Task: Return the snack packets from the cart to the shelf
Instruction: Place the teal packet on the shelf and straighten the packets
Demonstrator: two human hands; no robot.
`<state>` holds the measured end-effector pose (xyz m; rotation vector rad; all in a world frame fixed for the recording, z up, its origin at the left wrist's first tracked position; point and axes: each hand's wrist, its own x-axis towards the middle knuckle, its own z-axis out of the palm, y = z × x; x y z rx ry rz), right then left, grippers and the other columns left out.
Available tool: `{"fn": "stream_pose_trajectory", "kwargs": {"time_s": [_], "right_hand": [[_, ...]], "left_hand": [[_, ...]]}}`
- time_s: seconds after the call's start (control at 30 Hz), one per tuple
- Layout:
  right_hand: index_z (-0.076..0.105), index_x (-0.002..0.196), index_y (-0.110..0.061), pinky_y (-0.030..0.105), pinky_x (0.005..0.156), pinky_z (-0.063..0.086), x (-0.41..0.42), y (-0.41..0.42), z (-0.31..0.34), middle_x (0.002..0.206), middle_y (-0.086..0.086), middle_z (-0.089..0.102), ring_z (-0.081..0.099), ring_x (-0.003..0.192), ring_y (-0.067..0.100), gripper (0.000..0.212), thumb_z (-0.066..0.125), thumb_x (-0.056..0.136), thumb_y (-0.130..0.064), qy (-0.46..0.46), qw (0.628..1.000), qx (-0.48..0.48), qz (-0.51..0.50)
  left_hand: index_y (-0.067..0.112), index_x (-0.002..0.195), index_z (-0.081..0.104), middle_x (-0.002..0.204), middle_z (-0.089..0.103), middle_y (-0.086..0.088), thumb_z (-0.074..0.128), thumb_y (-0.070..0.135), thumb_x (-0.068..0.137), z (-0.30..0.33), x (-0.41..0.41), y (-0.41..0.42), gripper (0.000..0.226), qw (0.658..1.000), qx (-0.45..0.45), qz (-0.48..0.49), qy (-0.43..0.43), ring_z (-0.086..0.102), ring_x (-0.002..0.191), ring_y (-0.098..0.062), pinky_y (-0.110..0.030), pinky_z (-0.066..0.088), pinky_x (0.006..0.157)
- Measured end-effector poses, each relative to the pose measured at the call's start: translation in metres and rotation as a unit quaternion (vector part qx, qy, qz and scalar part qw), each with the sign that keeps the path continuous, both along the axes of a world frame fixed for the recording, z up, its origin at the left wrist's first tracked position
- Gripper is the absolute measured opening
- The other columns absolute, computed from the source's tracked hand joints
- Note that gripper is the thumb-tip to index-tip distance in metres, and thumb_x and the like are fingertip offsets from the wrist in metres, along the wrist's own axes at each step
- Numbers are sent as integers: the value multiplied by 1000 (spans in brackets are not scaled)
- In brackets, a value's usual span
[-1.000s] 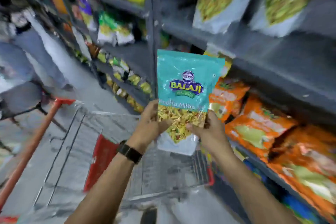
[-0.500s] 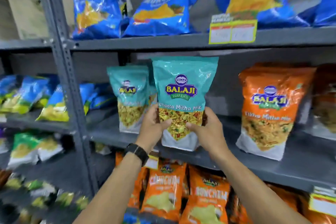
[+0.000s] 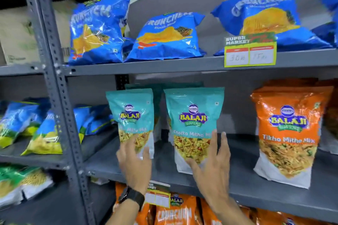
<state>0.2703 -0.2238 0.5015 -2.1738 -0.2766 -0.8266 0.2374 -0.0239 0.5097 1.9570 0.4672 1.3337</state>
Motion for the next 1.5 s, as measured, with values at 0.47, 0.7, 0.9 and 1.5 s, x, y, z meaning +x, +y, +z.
{"fn": "stream_pose_trajectory", "kwargs": {"time_s": [0.47, 0.7, 0.9, 1.5], "right_hand": [[-14, 162, -22, 67, 102, 49, 15, 101, -4, 169, 24, 4, 31, 149, 48, 154, 92, 54, -53, 42, 996, -59, -45], [-11, 162, -31, 78, 108, 30, 8, 114, -9, 172, 18, -15, 2, 158, 46, 147, 86, 57, -64, 44, 988, -111, -97], [-2, 163, -30, 73, 104, 43, 10, 128, -1, 171, 21, 0, 13, 156, 47, 141, 91, 59, -50, 68, 984, -120, -109], [-1, 163, -31, 72, 108, 40, -6, 126, -2, 171, 18, -4, 10, 157, 46, 132, 82, 66, -62, 55, 989, -115, -76]], "left_hand": [[38, 159, -2, 157, 36, -6, 85, 65, 53, -3, 25, 80, 140, 979, -34, -150, 134, 35, 146, -28, -49, 40, 114], [47, 156, -4, 156, 38, -4, 85, 62, 57, -5, 20, 104, 134, 978, -24, -155, 141, 40, 144, -28, -48, 43, 112], [45, 157, -8, 157, 35, -8, 84, 60, 61, -7, 19, 108, 134, 976, -24, -149, 156, 38, 144, -31, -47, 42, 112], [39, 157, -17, 163, 24, -14, 81, 60, 65, -5, -4, 90, 136, 977, -31, -111, 178, 27, 149, -37, -51, 30, 118]]}}
